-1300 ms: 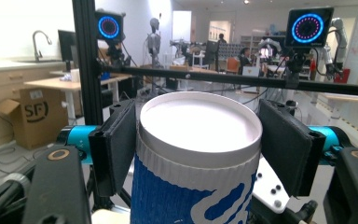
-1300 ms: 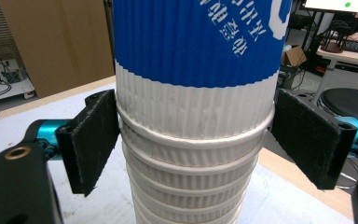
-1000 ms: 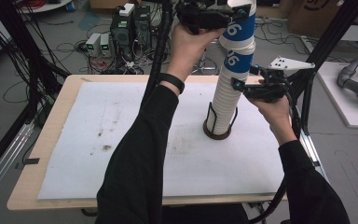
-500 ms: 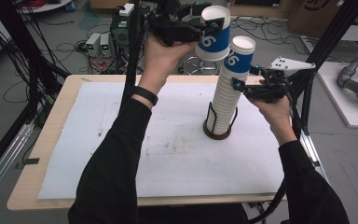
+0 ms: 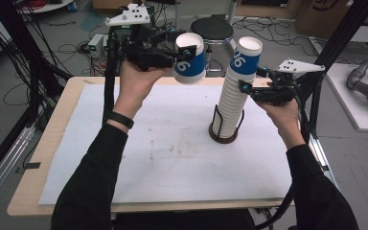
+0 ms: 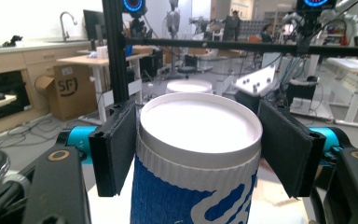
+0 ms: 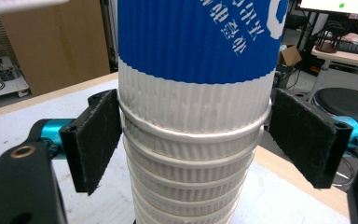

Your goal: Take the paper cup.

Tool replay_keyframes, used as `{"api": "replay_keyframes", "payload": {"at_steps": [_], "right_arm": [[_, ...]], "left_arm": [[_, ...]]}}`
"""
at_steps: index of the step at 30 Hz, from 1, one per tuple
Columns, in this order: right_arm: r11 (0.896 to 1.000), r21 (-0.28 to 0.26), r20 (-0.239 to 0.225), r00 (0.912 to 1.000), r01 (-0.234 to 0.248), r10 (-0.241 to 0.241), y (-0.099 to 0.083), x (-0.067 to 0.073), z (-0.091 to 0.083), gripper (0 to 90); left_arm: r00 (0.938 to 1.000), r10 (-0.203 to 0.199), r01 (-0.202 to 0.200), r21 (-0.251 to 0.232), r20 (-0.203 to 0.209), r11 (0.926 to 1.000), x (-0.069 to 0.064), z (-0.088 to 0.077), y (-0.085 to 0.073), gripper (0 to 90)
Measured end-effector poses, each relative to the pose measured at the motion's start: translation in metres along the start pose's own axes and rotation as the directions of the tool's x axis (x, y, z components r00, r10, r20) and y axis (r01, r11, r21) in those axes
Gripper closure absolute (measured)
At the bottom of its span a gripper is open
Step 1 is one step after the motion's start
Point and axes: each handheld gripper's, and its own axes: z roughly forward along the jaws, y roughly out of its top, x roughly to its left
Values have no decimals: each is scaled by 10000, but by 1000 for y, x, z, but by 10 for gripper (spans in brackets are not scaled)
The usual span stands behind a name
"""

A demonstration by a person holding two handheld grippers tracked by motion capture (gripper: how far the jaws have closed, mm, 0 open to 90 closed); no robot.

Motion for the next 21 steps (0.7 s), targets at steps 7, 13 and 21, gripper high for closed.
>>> {"api": "replay_keyframes", "payload": {"at_steps": [7, 13, 21], "right_arm": [[10000, -22, 5, 10000, -13, 13, 0, 0, 1, 179], [10000, 8, 39, 10000, -14, 14, 0, 1, 0, 179], [10000, 9, -13, 10000, -22, 22, 0, 0, 0, 177]], "left_arm": [[10000, 38, -37, 318, -16, 9995, -5, -13, -17, 305], [10000, -55, 52, 485, 72, 9988, -8, -21, -33, 305], [9993, -352, 344, 590, 121, 9977, -11, -31, -60, 305]]}}
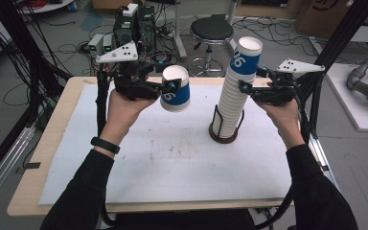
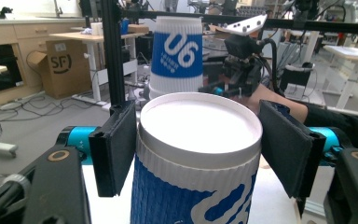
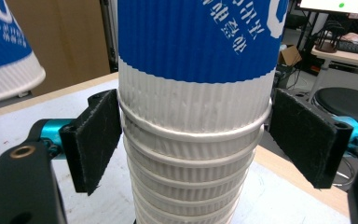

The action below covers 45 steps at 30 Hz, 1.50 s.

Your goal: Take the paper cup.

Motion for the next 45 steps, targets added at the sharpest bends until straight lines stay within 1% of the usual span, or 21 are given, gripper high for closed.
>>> {"api": "replay_keyframes", "payload": {"at_steps": [1, 3, 5, 8, 15, 17, 20, 21, 22, 24, 28, 32, 36, 37, 39, 40, 41, 42, 43, 44, 45], "right_arm": [[10000, -7, 18, 10000, 14, -14, 0, 0, 0, 177], [10000, -7, -3, 10000, 1, -1, 0, 0, 0, 177], [10000, -22, 11, 10000, 9, -9, 0, 0, 0, 176], [10000, -31, -33, 10000, -62, 62, 0, 0, -1, 176], [10000, -24, 0, 10000, -90, 90, 0, 2, -6, 176], [10000, -44, 113, 9999, -44, 44, 0, 3, -7, 176], [10000, -2, 83, 10000, -42, 42, -1, 4, -9, 176], [9999, -26, 52, 9999, -128, 128, -1, 4, -11, 176], [10000, -41, 60, 10000, -74, 74, -1, 5, -12, 176], [9999, -102, 49, 10000, -20, 21, -1, 7, -15, 176], [9996, -276, 61, 9999, 118, -117, -3, 10, -19, 176], [9987, -491, 14, 9999, 135, -134, -9, 14, -27, 176], [9965, -809, -50, 9997, 218, -223, -14, 20, -37, 176], [9952, -945, -48, 9996, 265, -270, -18, 25, -42, 176], [9940, -1046, -229, 9991, 319, -345, -21, 29, -44, 176], [9940, -1046, -229, 9991, 319, -345, -21, 29, -44, 176], [9930, -1126, -367, 9985, 361, -405, -25, 34, -45, 176], [9930, -1126, -367, 9985, 361, -405, -25, 34, -45, 176], [9923, -1144, -585, 9968, 472, -541, -28, 40, -44, 176], [9923, -1144, -585, 9968, 472, -541, -28, 40, -44, 176], [9917, -1155, -765, 9949, 567, -658, -30, 46, -42, 176]], "left_arm": [[10000, -71, 71, -2, -10, 10000, 0, -1, -7, 305], [9999, -145, 145, -26, 26, 9999, 0, -2, -11, 305], [9999, -126, 127, 141, -39, 9998, -1, -2, -18, 305], [9997, -217, 215, 281, 57, 9994, -2, -3, -27, 305], [9993, -354, 349, 347, 138, 9988, -2, -5, -45, 305], [9992, -359, 353, 369, 155, 9987, -3, -5, -48, 305], [9993, -329, 321, 456, 151, 9984, -4, -6, -52, 305], [9989, -403, 392, 451, 225, 9982, -5, -7, -55, 305], [9989, -403, 392, 451, 225, 9982, -5, -7, -55, 305], [9990, -390, 379, 447, 239, 9983, -5, -8, -58, 304], [9984, -516, 507, 372, 231, 9980, -5, -12, -62, 304], [9978, -600, 590, 363, 276, 9976, -5, -14, -67, 305], [9973, -695, 690, 219, 247, 9974, -5, -17, -75, 304], [9966, -783, 778, 202, 268, 9968, -4, -18, -78, 304], [9956, -903, 897, 253, 259, 9956, -4, -19, -86, 305], [9956, -903, 897, 253, 259, 9956, -4, -19, -86, 304], [9955, -913, 906, 289, 250, 9955, -5, -19, -87, 305], [9953, -940, 933, 288, 250, 9952, -5, -19, -89, 305], [9951, -947, 939, 299, 274, 9951, -6, -19, -90, 304], [9950, -952, 942, 329, 301, 9950, -7, -20, -91, 304], [9954, -902, 891, 360, 309, 9954, -7, -19, -91, 304]]}}
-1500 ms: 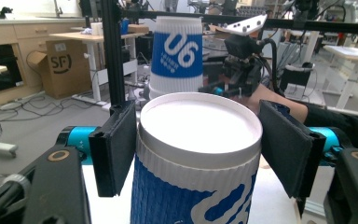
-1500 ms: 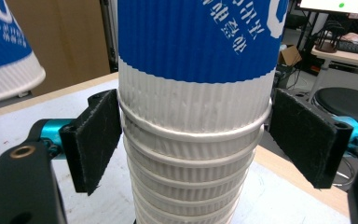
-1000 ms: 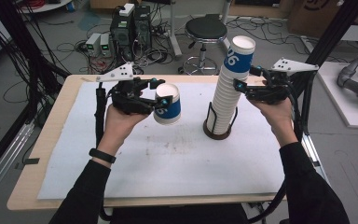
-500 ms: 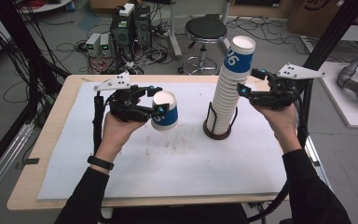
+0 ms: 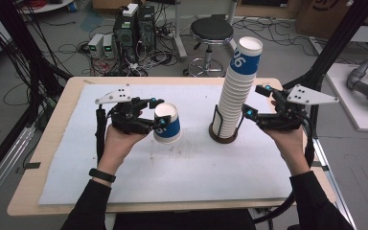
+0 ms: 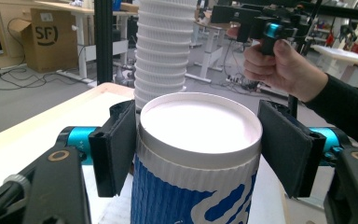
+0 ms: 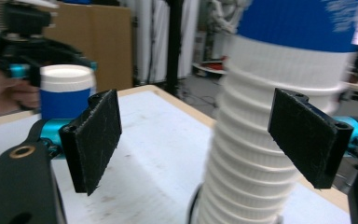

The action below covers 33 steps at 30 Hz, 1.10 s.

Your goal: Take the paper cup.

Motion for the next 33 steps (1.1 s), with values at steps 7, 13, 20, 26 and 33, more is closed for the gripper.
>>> {"api": "replay_keyframes", "payload": {"at_steps": [7, 13, 20, 26, 33], "right_arm": [[9999, 30, -626, 9979, 138, -136, -11, 17, 8, 176], [9995, 250, -1064, 9942, 207, -179, -30, 27, 19, 176], [9981, 614, -1084, 9941, 59, 7, -45, 31, 25, 177], [9962, 868, -963, 9952, -67, 150, -55, 31, 26, 177], [9957, 921, -999, 9949, -75, 168, -57, 32, 28, 177]], "left_arm": [[10000, 84, -84, 116, 48, 9999, -3, -2, -2, 305], [9998, 194, -195, 201, 38, 9996, -6, -2, -3, 304], [9998, 143, -145, 181, 113, 9997, -6, -5, -5, 304], [9998, 128, -131, 198, 126, 9997, -6, -6, -7, 304], [9999, 116, -118, 211, 114, 9997, -6, -5, -8, 304]]}}
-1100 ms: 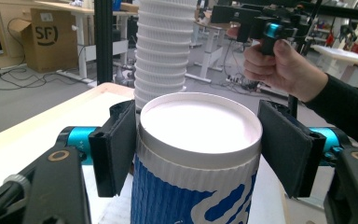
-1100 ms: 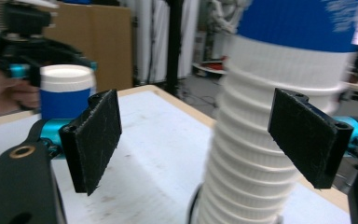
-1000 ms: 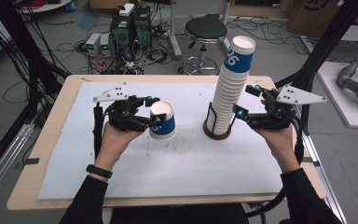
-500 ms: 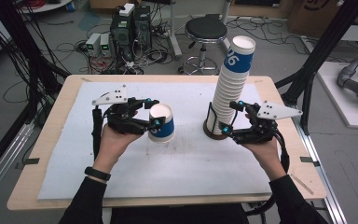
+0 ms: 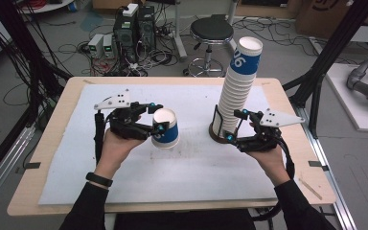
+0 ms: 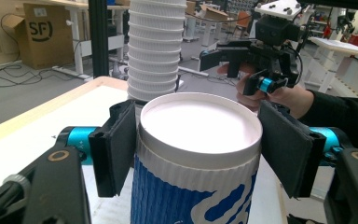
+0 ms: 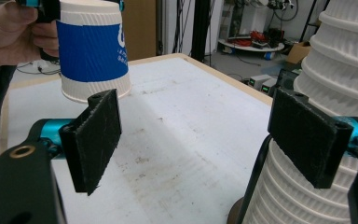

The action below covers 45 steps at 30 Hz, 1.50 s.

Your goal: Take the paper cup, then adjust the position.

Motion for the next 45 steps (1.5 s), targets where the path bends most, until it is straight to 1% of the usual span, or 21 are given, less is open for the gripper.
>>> {"api": "replay_keyframes", "payload": {"at_steps": [5, 7, 8, 10, 11, 14, 17, 18, 19, 24, 26, 27, 31, 32, 33, 35, 36, 40, 43, 44, 45], "right_arm": [[9999, -96, -188, 9998, 96, -98, 1, 3, 1, 176], [9999, -66, -306, 9994, 144, -146, 1, 4, 2, 177], [10000, 15, -428, 9991, 68, -67, 1, 5, 2, 177], [10000, 23, -462, 9989, 71, -70, 1, 5, 3, 177], [10000, -30, -590, 9983, 29, -31, 0, 6, 3, 176], [10000, -26, -660, 9978, 21, -23, 0, 6, 4, 177], [10000, 14, -937, 9956, 61, -59, 0, 9, 8, 176], [10000, 14, -937, 9956, 61, -59, 0, 9, 8, 176], [9999, 57, -1100, 9939, 96, -89, 0, 11, 10, 176], [9998, 159, -1350, 9908, 94, -72, 0, 14, 15, 176], [9997, 204, -1415, 9899, 165, -134, 0, 17, 17, 176], [9997, 231, -1474, 9891, 103, -68, 0, 18, 18, 176], [9999, 144, -1758, 9844, -42, 67, 1, 20, 21, 176], [9999, 152, -1907, 9816, -75, 102, 1, 22, 23, 176], [9999, 152, -1907, 9816, -75, 102, 1, 22, 23, 176], [9997, 249, -2118, 9773, -62, 113, 0, 26, 28, 176], [9997, 249, -2118, 9773, -62, 113, 0, 26, 28, 176], [9991, 428, -2415, 9703, -56, 158, -1, 31, 34, 176], [9992, 401, -2584, 9659, -50, 152, -1, 35, 38, 176], [9988, 483, -2711, 9623, -87, 215, -1, 37, 41, 176], [9988, 483, -2711, 9623, -87, 215, -1, 37, 41, 176]], "left_arm": [[9998, 11, -9, -85, 218, 10000, -4, 2, 3, 304], [9992, -23, 29, -150, 389, 9999, -5, 4, 3, 304], [9990, -31, 37, -155, 439, 9999, -6, 4, 4, 304], [9959, -300, 338, -434, 853, 9985, -5, 5, 4, 304], [9954, -327, 378, -556, 900, 9977, -6, 5, 5, 304], [9948, -357, 411, -554, 951, 9976, -6, 5, 5, 304], [9950, -376, 424, -510, 924, 9978, -6, 6, 5, 304], [9948, -400, 451, -520, 940, 9976, -6, 6, 4, 304], [9950, -325, 370, -458, 949, 9983, -5, 7, 4, 304], [9947, -331, 371, -396, 969, 9985, -9, 14, 4, 304], [9947, -251, 286, -331, 1002, 9990, -11, 18, 4, 304], [9943, -225, 258, -304, 1038, 9992, -12, 19, 4, 304], [9928, -215, 243, -230, 1182, 9994, -16, 27, 3, 304], [9925, -208, 234, -197, 1201, 9995, -17, 28, 3, 304], [9923, -206, 231, -194, 1224, 9995, -18, 30, 2, 304], [9913, -236, 260, -167, 1297, 9995, -19, 33, 2, 304], [9911, -236, 265, -203, 1308, 9994, -19, 34, 1, 304], [9899, -236, 267, -203, 1400, 9994, -22, 39, 0, 304], [9883, -249, 289, -244, 1504, 9993, -24, 43, 0, 304], [9885, -217, 255, -236, 1494, 9994, -25, 44, 0, 305], [9885, -199, 238, -245, 1500, 9994, -26, 44, 0, 305]]}}
